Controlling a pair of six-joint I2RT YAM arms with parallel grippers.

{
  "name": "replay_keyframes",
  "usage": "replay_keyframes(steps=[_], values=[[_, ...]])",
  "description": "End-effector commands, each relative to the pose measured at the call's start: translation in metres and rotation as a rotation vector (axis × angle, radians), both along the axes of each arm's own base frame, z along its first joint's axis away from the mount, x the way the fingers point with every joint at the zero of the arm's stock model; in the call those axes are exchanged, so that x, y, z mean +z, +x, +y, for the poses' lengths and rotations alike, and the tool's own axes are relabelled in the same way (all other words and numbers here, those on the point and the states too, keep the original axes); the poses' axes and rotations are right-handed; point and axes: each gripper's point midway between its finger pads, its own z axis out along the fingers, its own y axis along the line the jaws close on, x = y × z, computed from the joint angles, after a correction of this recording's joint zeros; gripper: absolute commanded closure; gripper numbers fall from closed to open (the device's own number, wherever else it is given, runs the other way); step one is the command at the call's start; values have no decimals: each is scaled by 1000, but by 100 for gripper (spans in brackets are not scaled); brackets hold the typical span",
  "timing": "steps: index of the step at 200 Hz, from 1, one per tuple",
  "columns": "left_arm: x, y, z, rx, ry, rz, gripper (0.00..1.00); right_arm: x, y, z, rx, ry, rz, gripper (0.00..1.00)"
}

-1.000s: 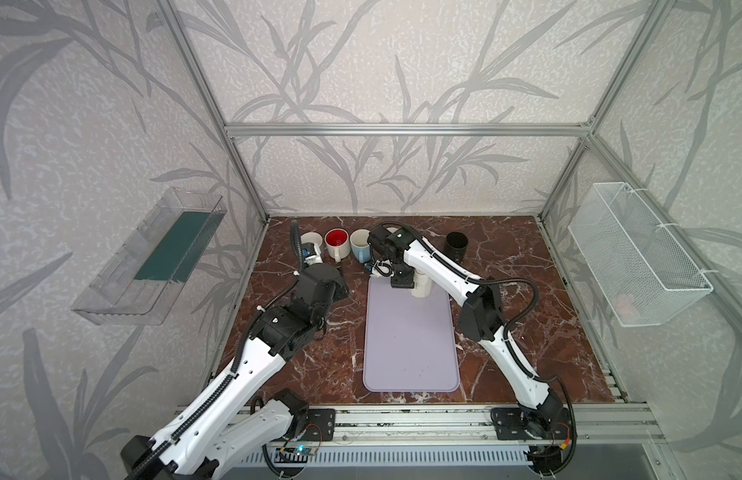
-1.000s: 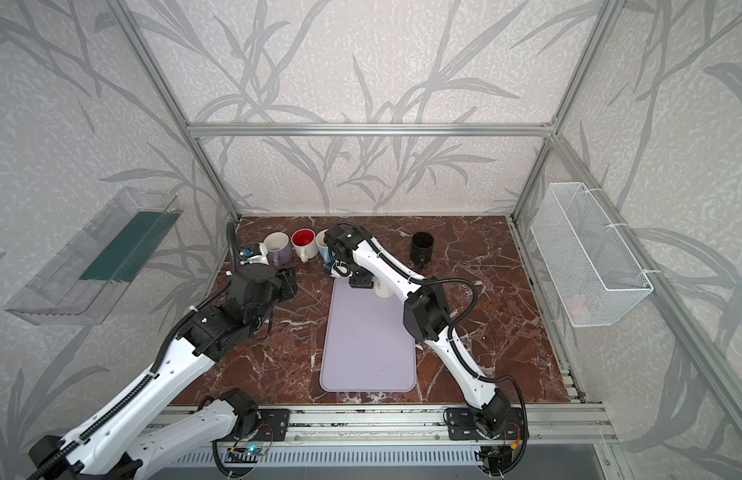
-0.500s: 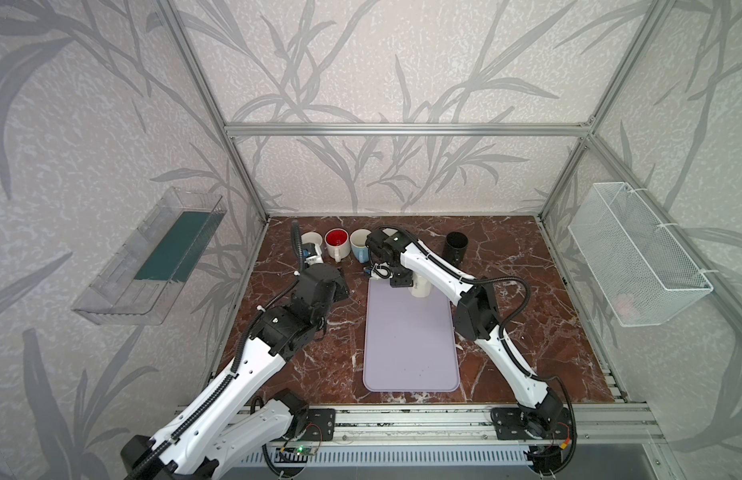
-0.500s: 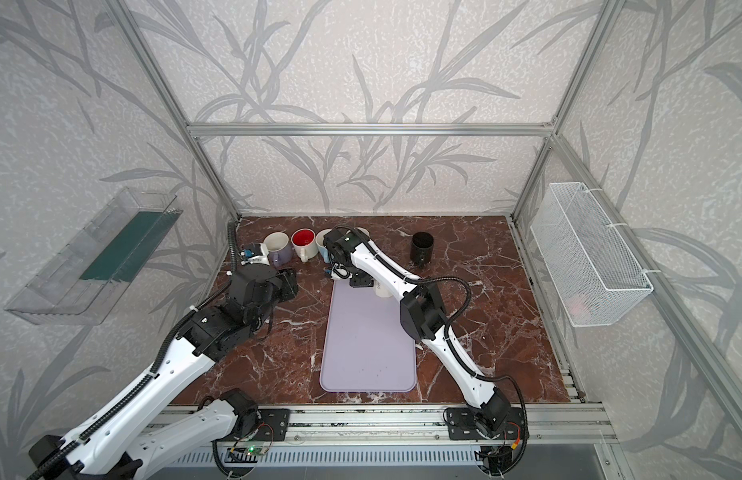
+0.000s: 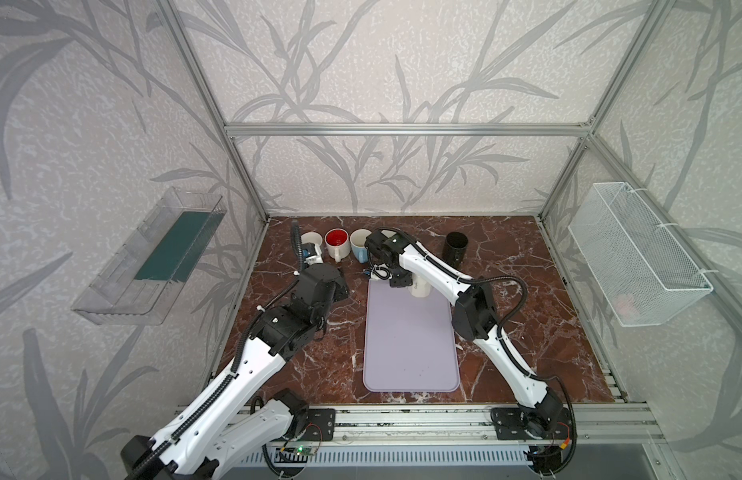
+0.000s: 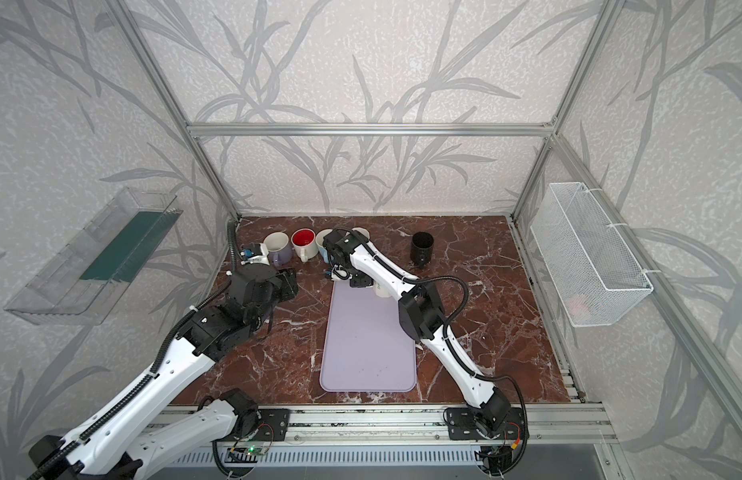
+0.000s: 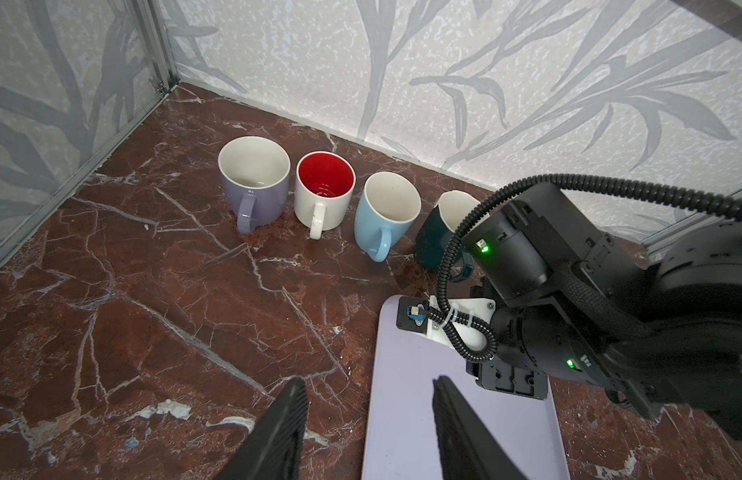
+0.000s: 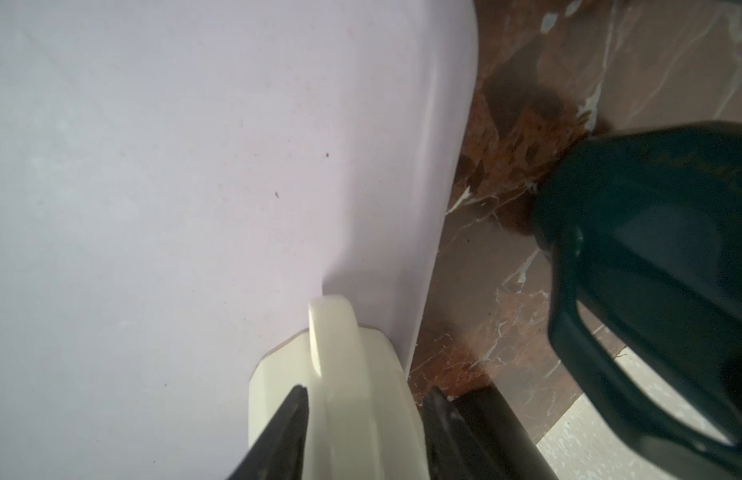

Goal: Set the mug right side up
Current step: 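Grasp the white mug's handle with the right gripper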

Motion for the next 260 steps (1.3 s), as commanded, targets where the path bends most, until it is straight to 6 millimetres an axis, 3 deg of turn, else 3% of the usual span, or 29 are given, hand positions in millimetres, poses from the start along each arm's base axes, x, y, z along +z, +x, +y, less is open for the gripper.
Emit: replay_keyframes(steps=[1,114,165,220,260], values=[[-1,-2,5,25,-10,2,48,-7,-2,-10,80,-68,40,55],[7,-5,7,23,-13,-15,48,-7,-4,-11,89,-66,57,76],[7,-2,5,18,-17,-16,49,14,-8,-7,76,-9,48,91],[10,0,1,3,-30,-22,49,42,-15,0,52,83,40,98],[10,-1,0,-1,-27,-18,49,50,-13,2,27,119,10,100]])
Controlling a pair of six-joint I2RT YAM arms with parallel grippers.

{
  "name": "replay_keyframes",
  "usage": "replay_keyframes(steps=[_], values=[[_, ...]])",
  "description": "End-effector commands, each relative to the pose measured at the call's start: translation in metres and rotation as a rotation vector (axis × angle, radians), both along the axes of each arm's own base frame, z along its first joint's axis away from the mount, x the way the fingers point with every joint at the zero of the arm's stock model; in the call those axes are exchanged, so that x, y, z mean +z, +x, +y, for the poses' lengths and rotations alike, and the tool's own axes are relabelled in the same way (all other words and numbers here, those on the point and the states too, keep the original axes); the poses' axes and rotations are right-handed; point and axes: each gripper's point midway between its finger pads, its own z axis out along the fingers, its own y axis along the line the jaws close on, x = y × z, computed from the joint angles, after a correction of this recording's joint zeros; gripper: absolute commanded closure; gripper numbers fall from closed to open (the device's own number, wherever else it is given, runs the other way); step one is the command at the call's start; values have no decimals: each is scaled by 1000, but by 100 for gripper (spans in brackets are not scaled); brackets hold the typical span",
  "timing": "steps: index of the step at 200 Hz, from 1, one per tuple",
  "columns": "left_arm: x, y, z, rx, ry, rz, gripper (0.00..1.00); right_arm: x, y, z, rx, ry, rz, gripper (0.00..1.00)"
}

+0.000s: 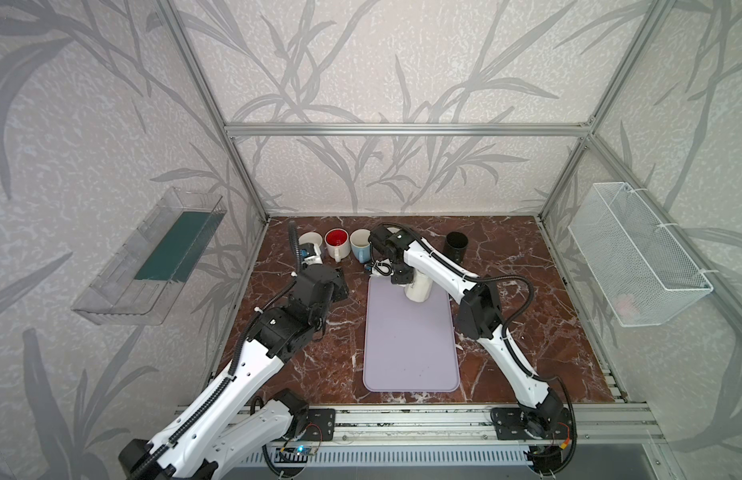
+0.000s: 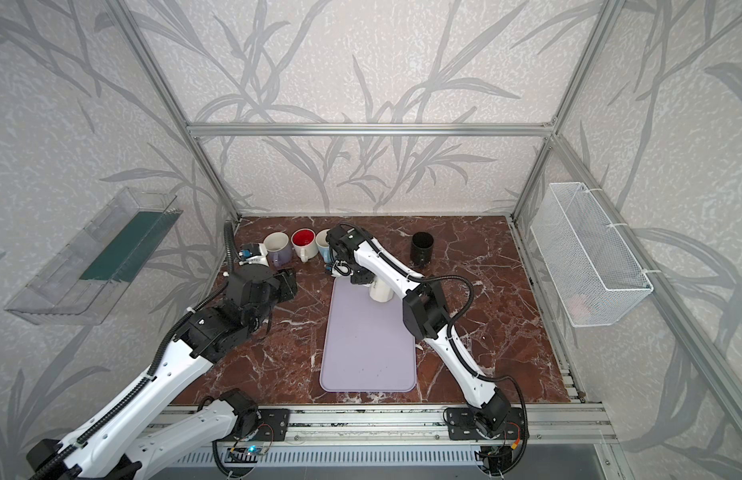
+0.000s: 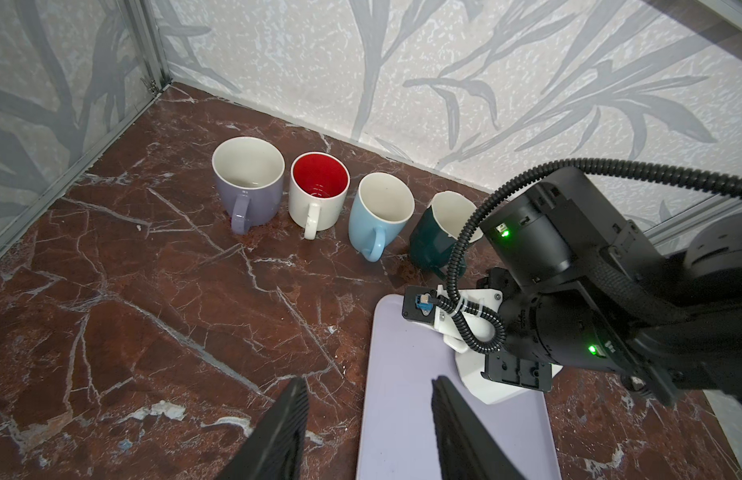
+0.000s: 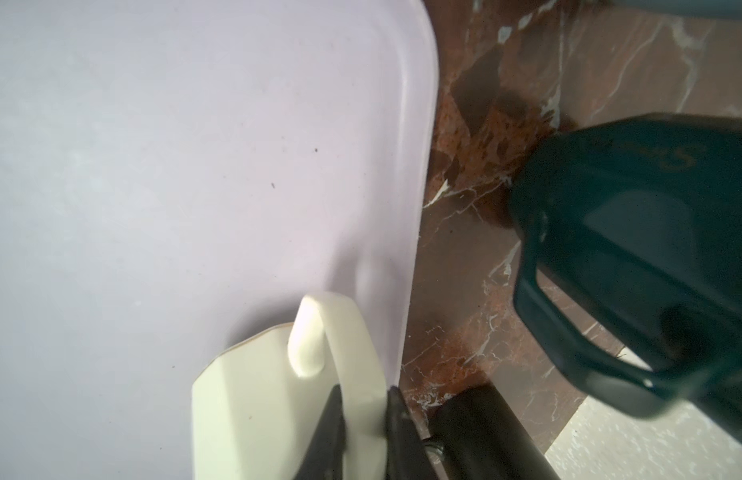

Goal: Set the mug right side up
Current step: 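Grasp the white mug's handle with the right gripper, then lift and rotate the white mug upright with the right gripper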

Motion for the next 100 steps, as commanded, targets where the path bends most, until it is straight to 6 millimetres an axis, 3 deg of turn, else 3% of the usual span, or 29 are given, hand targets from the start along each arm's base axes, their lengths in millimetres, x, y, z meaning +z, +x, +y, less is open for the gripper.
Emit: replay_keyframes(steps=[1,100], values=[[6,2,3,17,-10,-10,49,32,-9,-1,28,44,-3,100],[8,-2,6,25,-11,-15,49,48,-3,6,-64,148,-44,100]])
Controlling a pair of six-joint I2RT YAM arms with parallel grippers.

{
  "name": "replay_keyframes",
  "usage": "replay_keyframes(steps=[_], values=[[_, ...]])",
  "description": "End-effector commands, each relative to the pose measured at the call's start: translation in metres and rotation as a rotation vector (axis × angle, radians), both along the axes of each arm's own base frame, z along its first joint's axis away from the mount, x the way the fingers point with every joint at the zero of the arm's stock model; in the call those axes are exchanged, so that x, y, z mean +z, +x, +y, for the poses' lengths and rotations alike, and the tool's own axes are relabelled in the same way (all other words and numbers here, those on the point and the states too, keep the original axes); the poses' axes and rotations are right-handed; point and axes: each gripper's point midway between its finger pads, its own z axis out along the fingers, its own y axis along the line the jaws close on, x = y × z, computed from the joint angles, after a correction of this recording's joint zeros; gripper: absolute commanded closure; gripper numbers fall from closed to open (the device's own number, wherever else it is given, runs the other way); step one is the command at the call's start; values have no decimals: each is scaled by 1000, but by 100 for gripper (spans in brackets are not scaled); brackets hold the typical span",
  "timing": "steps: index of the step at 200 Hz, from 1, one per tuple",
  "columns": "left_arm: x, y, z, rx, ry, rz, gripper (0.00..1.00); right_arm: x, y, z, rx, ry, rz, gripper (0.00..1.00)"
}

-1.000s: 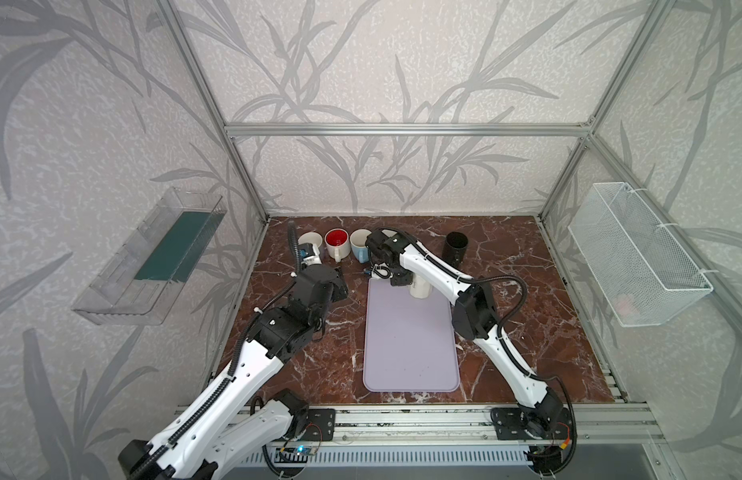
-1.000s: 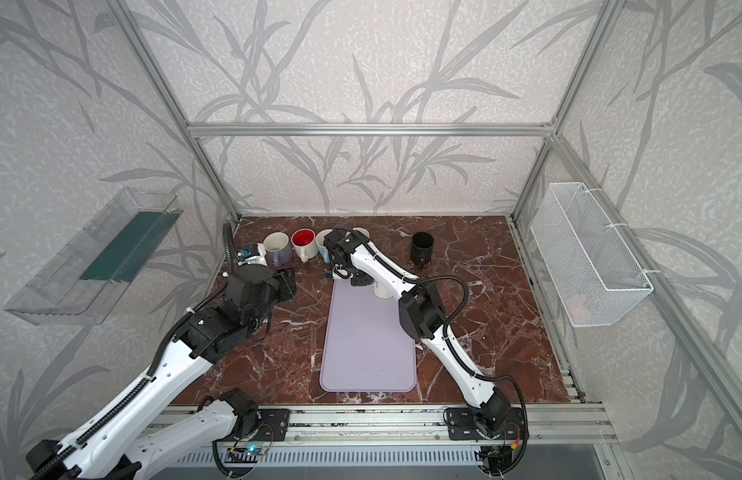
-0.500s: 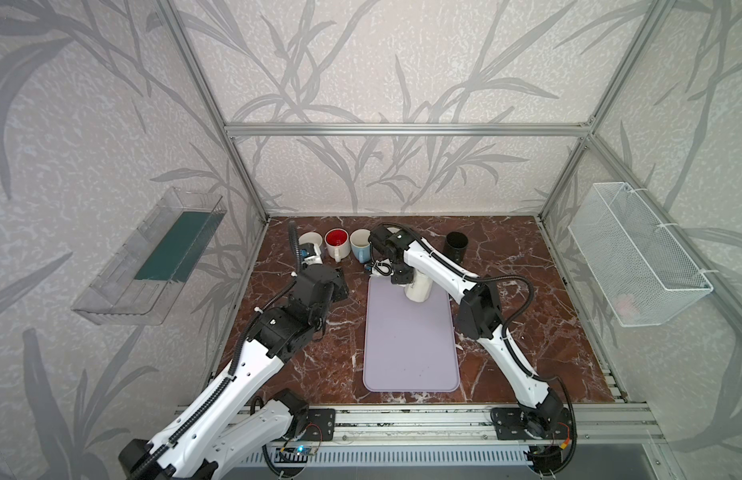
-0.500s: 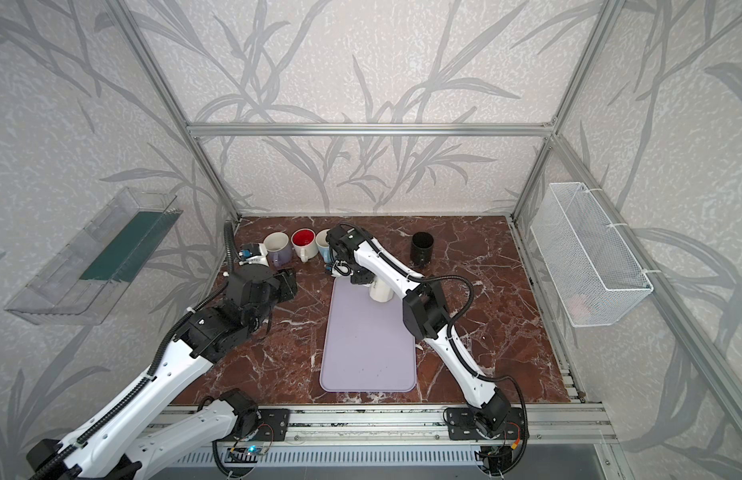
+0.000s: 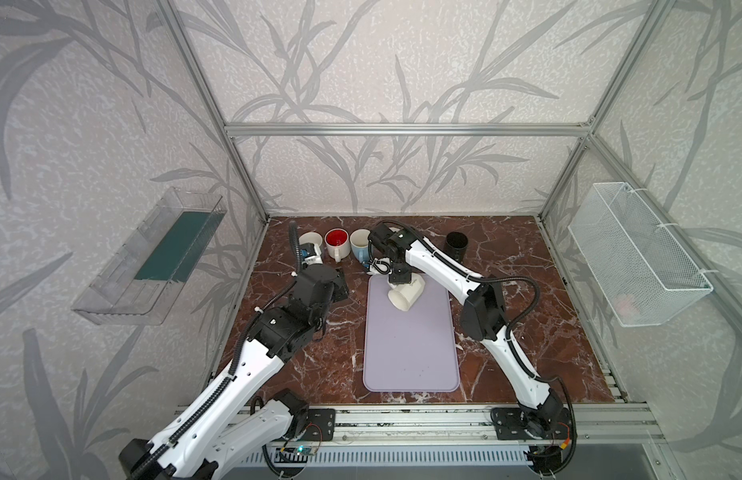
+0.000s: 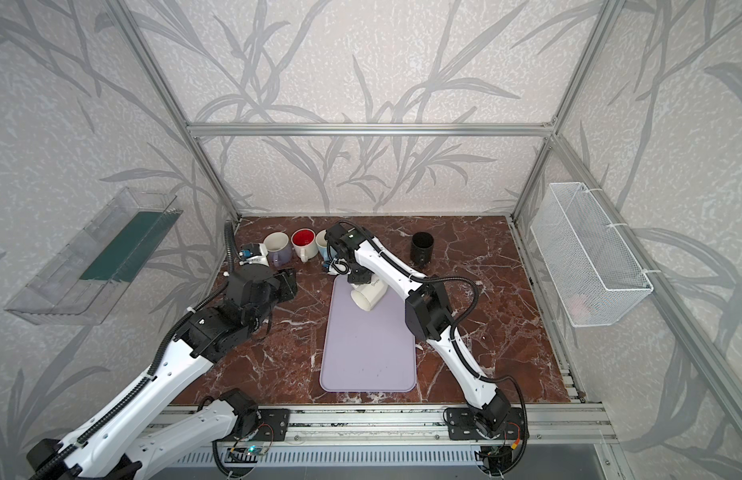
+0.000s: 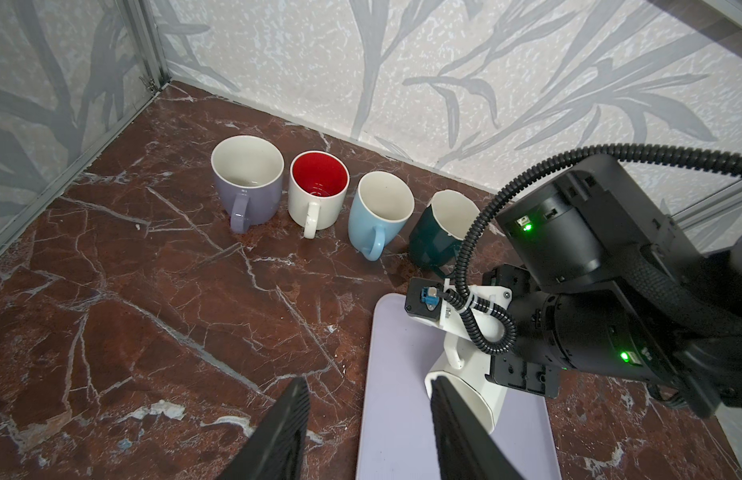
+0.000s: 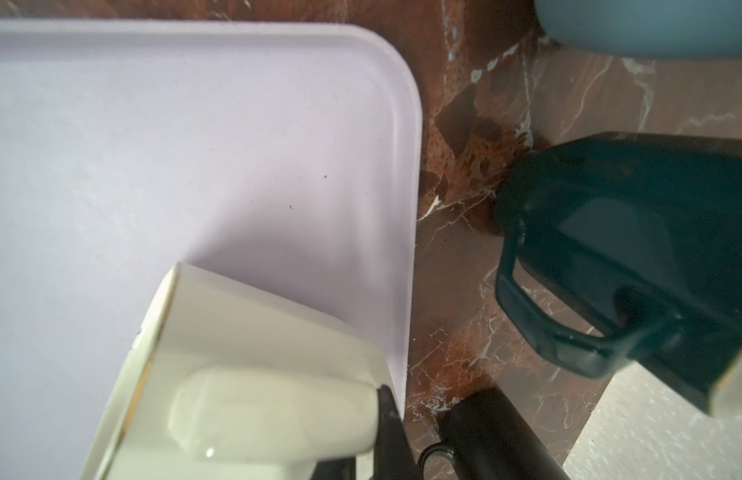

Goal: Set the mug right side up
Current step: 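Lift and rotate the white mug upright with the right gripper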

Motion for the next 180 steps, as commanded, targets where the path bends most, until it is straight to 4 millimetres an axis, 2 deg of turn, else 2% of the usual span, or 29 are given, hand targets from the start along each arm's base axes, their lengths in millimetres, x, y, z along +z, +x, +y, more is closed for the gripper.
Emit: replay_keyframes(steps=[1,47,71,94,96,98,102,125,129,134,157,163,166,180], values=[[8,-2,6,24,-11,-15,49,40,-1,-2,-30,78,-41,100],[16,-5,3,6,-31,-17,50,68,-1,5,-144,262,-79,100],[21,-5,-2,-18,-51,-13,50,80,-2,2,-225,357,-108,100],[23,-5,-7,-34,-69,-7,50,92,-1,-9,-361,486,-120,100],[24,-5,-7,-36,-73,-8,50,97,1,-9,-369,510,-131,100],[24,-4,-7,-35,-76,-7,50,94,-1,-12,-386,511,-121,100],[24,-4,-9,-39,-83,-7,50,101,2,-12,-407,547,-137,100],[21,1,-21,-67,-125,7,51,109,1,-30,-565,694,-156,100],[20,2,-23,-73,-131,11,51,105,-1,-35,-602,709,-148,100],[19,3,-25,-75,-137,15,51,112,0,-36,-629,758,-156,100],[15,12,-40,-103,-191,30,51,115,-4,-51,-761,896,-167,100],[15,14,-45,-115,-208,34,52,110,-5,-53,-791,923,-162,100],[14,15,-47,-119,-216,36,52,119,-7,-54,-797,961,-172,100],[11,19,-54,-125,-243,51,53,120,-14,-57,-863,1068,-160,100]])
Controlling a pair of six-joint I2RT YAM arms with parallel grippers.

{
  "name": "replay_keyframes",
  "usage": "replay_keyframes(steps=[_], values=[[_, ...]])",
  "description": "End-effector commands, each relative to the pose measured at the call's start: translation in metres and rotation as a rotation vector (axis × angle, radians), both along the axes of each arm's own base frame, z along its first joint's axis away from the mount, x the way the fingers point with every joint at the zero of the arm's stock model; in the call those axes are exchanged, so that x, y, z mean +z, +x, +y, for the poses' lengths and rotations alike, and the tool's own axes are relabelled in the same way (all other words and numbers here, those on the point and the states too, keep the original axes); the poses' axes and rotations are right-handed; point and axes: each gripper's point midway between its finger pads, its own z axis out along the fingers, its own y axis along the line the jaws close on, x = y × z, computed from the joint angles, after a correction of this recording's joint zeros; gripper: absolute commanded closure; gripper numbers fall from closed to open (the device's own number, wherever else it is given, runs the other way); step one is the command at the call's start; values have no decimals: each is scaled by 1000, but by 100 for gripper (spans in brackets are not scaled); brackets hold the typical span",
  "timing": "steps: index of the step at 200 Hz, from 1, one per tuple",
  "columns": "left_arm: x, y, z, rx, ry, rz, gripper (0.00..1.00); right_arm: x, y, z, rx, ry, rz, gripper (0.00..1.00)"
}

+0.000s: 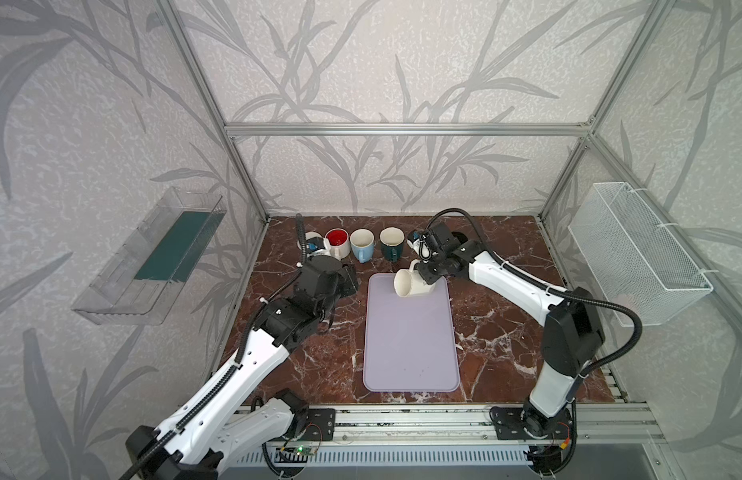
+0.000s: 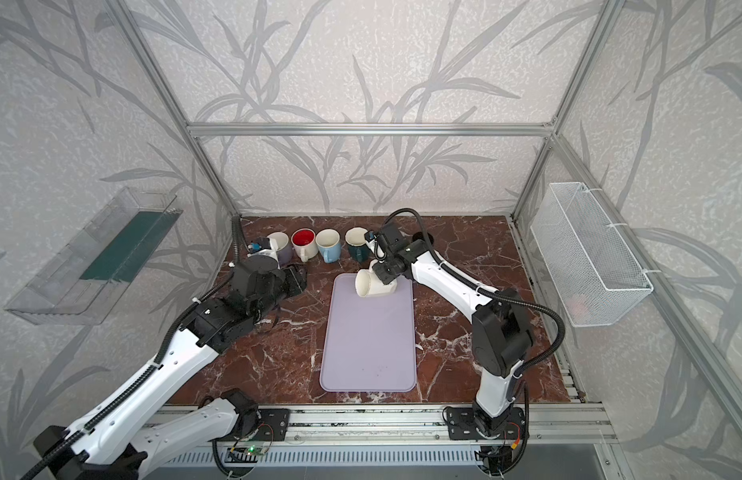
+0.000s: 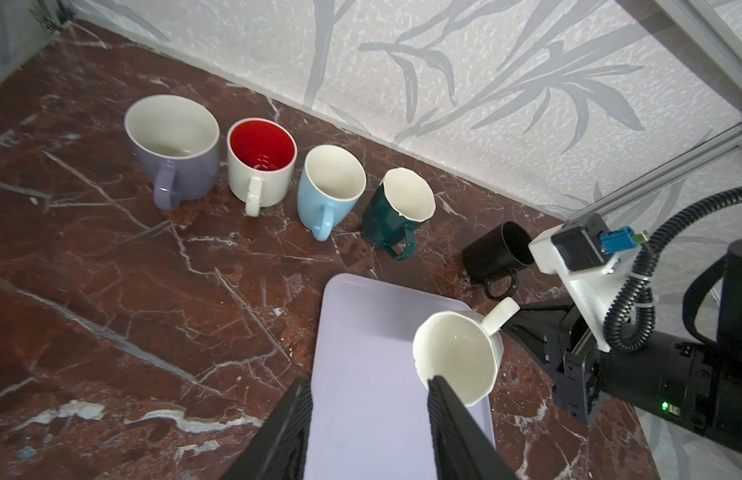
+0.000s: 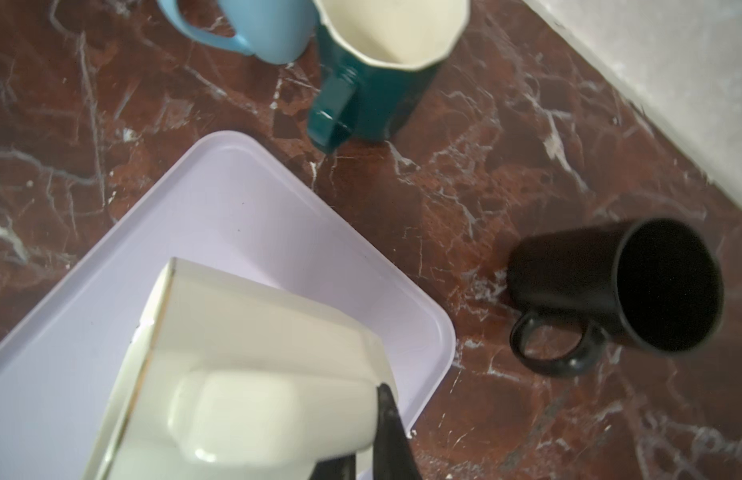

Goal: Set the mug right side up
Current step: 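Lift and rotate the white mug upright with the right gripper, then lower the upright white mug onto the tray with the right gripper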

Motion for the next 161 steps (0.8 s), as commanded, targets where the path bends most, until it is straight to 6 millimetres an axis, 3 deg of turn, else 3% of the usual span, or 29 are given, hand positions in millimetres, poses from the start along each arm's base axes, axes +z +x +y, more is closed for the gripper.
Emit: replay_keyframes(steps=[1,40,125,161], values=[[11,9,-15,-14,-106,-7,53,56,9,18,-146,348,-132,100],[6,16,-27,-20,-160,1,54,53,-7,17,-220,634,-168,100],[-7,18,-31,-15,-169,31,54,27,-25,-6,-411,891,-133,100],[-10,17,-32,-14,-168,36,55,18,-25,-1,-429,1000,-105,100]])
